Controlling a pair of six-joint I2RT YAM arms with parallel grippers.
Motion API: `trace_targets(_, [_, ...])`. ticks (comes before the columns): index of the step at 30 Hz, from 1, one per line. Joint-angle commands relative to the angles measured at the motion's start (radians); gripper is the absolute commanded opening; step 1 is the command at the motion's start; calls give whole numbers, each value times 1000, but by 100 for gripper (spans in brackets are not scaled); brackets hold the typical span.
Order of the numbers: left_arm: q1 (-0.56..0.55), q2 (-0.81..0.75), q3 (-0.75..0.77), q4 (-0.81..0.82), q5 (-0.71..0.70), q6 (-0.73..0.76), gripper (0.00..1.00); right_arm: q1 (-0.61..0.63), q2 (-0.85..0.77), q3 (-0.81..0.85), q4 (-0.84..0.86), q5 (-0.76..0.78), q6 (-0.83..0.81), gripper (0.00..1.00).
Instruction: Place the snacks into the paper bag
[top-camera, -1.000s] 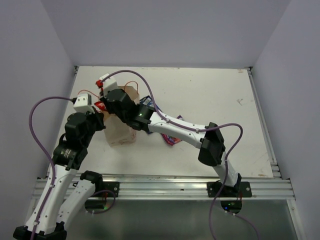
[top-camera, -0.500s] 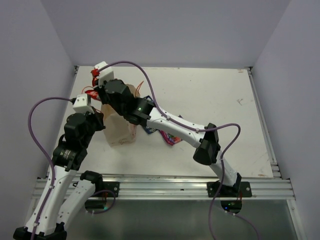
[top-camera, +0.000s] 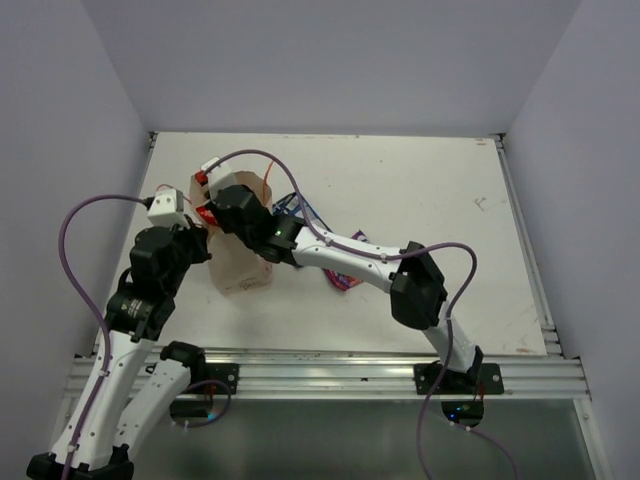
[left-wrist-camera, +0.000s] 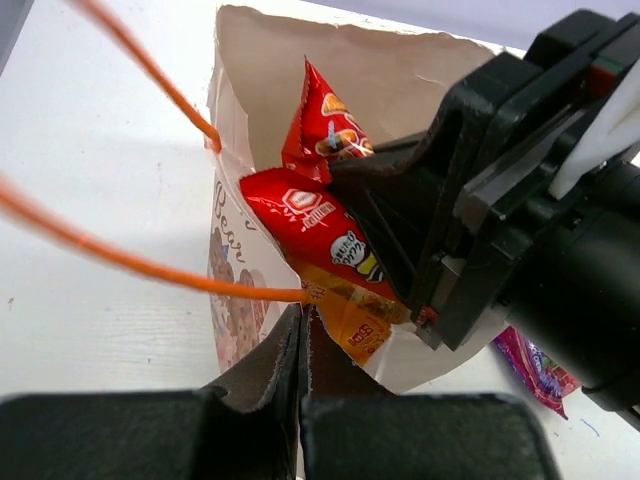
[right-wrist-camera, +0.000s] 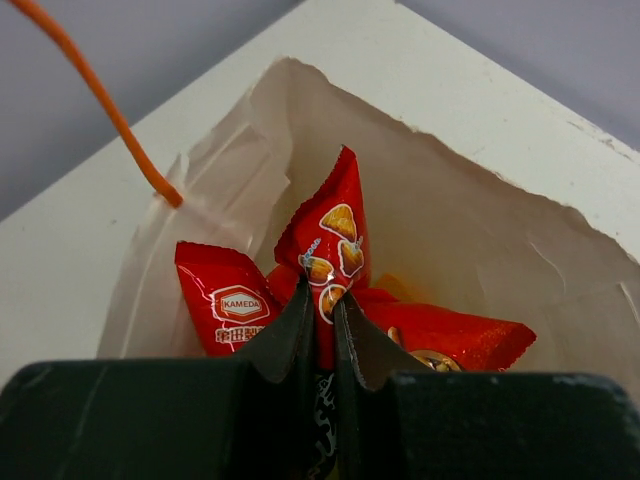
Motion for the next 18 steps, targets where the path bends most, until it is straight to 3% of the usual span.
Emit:
trace_targets(1, [-5, -8, 7, 49, 21, 21, 0, 22, -121, -42, -27, 5, 6, 5])
trace_targets(3, [-5, -8, 7, 50, 23, 21, 0, 31, -155, -62, -42, 24, -2, 6])
trace_targets(5, [-5, -3, 7, 52, 24, 19, 0, 33, -170, -56, -80, 25, -6, 16])
trace_targets(6, [-5, -5, 7, 50, 26, 21, 0, 36, -178, -51, -94, 25, -8, 29])
trace_targets(7, [-5, -3, 7, 52, 26, 21, 0, 38, -183, -45, -117, 24, -14, 59])
trace_targets(9, [-5, -3, 7, 52, 26, 19, 0, 51, -209, -46, -125, 34, -29, 76])
trace_targets(13, [-5, 2, 7, 50, 24, 21, 0, 94, -284, -59, -75, 80, -107, 88])
trace_targets(18, [-5, -2, 7, 47, 9, 19, 0, 130, -420, -114, -76, 222, -105, 91])
